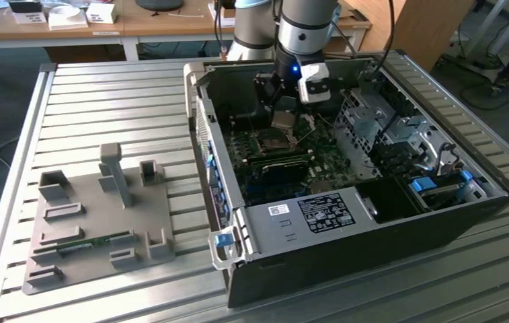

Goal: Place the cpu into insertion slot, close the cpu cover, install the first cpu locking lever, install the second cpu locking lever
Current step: 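Place the cpu into insertion slot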

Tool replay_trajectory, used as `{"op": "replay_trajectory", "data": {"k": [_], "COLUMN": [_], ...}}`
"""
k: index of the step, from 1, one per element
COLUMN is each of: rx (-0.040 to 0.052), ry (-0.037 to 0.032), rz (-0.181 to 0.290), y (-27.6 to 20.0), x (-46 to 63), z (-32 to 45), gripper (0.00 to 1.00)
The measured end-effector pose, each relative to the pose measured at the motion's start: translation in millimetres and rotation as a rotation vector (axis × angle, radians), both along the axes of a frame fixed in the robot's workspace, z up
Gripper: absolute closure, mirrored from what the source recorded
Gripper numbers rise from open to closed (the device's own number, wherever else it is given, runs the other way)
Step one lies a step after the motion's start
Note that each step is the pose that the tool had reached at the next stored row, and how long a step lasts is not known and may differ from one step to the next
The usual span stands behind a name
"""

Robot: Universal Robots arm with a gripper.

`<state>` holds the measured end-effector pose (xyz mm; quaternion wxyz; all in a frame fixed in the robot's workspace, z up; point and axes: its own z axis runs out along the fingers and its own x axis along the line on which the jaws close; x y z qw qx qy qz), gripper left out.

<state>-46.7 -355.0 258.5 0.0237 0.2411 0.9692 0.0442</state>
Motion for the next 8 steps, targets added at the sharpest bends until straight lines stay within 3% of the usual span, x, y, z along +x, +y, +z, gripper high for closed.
{"op": "replay_trajectory", "data": {"k": [8], "rx": [0.0], "ry": [0.0], "rz": [-0.146], "y": [0.0], "x": [0.0], "z": [0.0], "gripper": [0.46]}}
